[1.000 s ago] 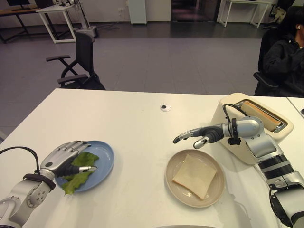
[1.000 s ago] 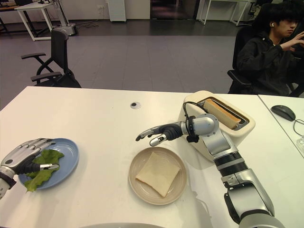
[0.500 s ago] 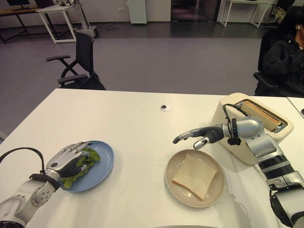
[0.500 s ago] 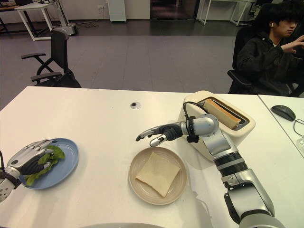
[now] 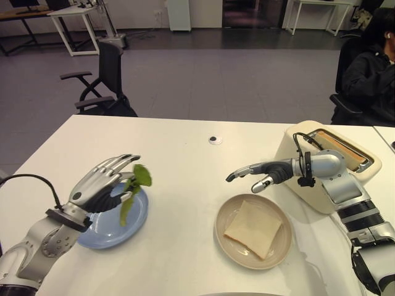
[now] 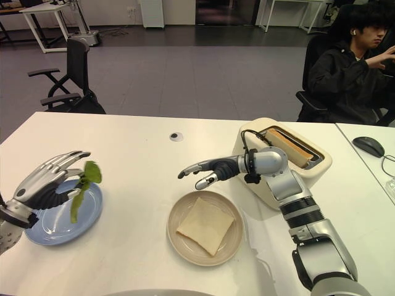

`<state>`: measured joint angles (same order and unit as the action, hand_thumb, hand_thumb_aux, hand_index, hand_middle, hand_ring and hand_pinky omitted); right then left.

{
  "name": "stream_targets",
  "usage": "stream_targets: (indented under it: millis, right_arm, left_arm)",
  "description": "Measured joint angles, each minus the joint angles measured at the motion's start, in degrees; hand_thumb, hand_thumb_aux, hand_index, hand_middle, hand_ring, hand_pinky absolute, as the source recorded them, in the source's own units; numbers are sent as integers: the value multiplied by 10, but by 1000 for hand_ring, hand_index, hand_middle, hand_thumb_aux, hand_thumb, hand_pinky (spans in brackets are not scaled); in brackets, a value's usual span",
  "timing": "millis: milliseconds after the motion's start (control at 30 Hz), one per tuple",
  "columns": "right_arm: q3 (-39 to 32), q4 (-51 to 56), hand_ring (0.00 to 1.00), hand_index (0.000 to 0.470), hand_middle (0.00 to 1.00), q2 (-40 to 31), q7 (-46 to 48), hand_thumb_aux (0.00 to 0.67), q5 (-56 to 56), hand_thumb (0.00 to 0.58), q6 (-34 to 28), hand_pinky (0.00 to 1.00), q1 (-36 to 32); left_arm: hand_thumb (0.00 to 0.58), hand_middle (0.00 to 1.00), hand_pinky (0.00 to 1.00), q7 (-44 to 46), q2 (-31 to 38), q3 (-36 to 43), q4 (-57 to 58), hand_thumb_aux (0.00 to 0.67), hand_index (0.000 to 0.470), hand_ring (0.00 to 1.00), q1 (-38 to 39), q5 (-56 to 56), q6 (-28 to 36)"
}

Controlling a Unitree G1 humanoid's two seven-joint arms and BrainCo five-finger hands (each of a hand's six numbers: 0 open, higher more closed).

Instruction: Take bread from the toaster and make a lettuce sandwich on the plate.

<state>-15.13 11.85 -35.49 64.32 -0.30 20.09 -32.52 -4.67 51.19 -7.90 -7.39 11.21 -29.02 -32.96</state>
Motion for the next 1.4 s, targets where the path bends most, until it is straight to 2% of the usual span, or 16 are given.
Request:
stream_targets:
  millis: [133,200,267,400,433,633,900,1200,1233,1267,1400]
  right_arm:
    - [74,-16,0,33,0,-36,-33,47,25,79,1,0,-3]
    - [115,-28,0,41,0,-62,-54,58,29,96,4,0,-8]
    - [150,-40,0,42,0,-87,-72,60,32,100,5,0,-4]
    - [172,-71,0,39,0,-107,-88,55,37,92,6,0,30]
    - [169,-74,0,28,0,-106,-91,39,36,66,7,0,39]
    - [127,-77,0,31,0,-95,-107,45,1,75,21,0,55]
    - [105,-77,0,2,0,-93,-117,3,-9,5,29,0,62]
    - [88,-67,0,0,0,-94,-117,0,-10,0,41,0,68]
    - [88,-67,0,0,0,-94,-117,0,-11,0,42,0,68]
    - [87,-67,0,0,0,-94,-117,0,-14,0,42,0,69]
    - [85,-68,0,0,0,-94,-135,0,-26,0,42,0,71]
  left_arm:
    - [580,0,0,81,-90,122,-91,670,470,0,-91,-12,30]
    - [580,0,0,113,-143,191,-97,670,470,0,-128,-39,36]
    - [580,0,0,132,-196,256,-78,670,470,0,-168,-83,42]
    - [580,0,0,134,-256,326,-4,670,470,0,-214,-142,37]
    - [580,0,0,129,-272,344,19,670,470,0,-224,-156,37]
    - [580,0,0,112,-300,380,74,670,470,0,-242,-190,34]
    - [580,0,0,83,-322,414,99,670,470,0,-245,-215,18]
    - [580,0,0,76,-337,432,99,670,470,0,-245,-216,14]
    - [508,0,0,75,-342,435,104,434,304,0,-247,-218,15]
    - [0,0,0,74,-344,437,109,0,0,0,-249,-221,16]
    - [0,0,0,67,-344,438,114,0,0,0,-249,-227,19]
